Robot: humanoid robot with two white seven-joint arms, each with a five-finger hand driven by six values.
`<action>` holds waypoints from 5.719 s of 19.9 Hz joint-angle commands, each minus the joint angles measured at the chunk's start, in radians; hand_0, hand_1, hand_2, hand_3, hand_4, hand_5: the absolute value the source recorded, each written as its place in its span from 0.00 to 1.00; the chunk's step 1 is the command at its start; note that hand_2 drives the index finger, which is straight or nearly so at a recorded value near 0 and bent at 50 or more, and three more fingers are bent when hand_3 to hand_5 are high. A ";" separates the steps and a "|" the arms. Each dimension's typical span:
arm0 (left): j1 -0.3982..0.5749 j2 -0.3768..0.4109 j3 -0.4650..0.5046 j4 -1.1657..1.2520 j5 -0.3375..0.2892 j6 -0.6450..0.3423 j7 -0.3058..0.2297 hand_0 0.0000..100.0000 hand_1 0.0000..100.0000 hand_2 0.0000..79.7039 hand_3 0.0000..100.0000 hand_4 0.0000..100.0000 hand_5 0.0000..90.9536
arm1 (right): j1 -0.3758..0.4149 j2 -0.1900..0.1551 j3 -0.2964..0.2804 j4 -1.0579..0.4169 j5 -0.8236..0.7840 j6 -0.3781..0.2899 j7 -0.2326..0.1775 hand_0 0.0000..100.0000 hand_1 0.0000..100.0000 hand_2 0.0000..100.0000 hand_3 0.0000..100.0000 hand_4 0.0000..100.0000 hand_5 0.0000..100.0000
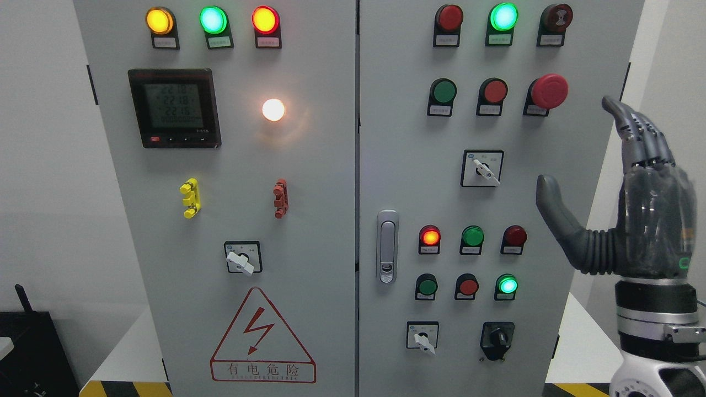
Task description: Rotate and turn off gray switch
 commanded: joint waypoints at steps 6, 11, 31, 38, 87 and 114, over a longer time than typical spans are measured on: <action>-0.009 0.000 0.008 -0.026 0.020 0.001 0.000 0.12 0.39 0.00 0.00 0.00 0.00 | 0.001 0.130 0.033 0.032 0.000 0.099 -0.015 0.16 0.42 0.37 0.73 0.81 0.99; -0.009 0.000 0.008 -0.026 0.020 -0.001 0.000 0.12 0.39 0.00 0.00 0.00 0.00 | 0.007 0.151 0.068 0.043 0.000 0.162 -0.018 0.14 0.42 0.43 0.81 0.88 1.00; -0.009 0.000 0.008 -0.026 0.020 0.001 0.000 0.12 0.39 0.00 0.00 0.00 0.00 | -0.052 0.181 0.103 0.138 0.000 0.285 -0.064 0.03 0.45 0.54 0.84 0.89 1.00; -0.009 0.000 0.008 -0.026 0.018 -0.001 0.000 0.12 0.39 0.00 0.00 0.00 0.00 | -0.056 0.181 0.119 0.137 0.000 0.291 -0.064 0.03 0.48 0.55 0.84 0.89 1.00; -0.009 0.000 0.008 -0.026 0.018 0.001 0.000 0.12 0.39 0.00 0.00 0.00 0.00 | -0.108 0.181 0.134 0.207 0.001 0.311 -0.062 0.14 0.47 0.60 0.90 0.91 1.00; -0.009 0.000 0.008 -0.026 0.020 0.001 0.000 0.12 0.39 0.00 0.00 0.00 0.00 | -0.124 0.181 0.135 0.216 0.001 0.328 -0.062 0.17 0.47 0.63 0.91 0.91 1.00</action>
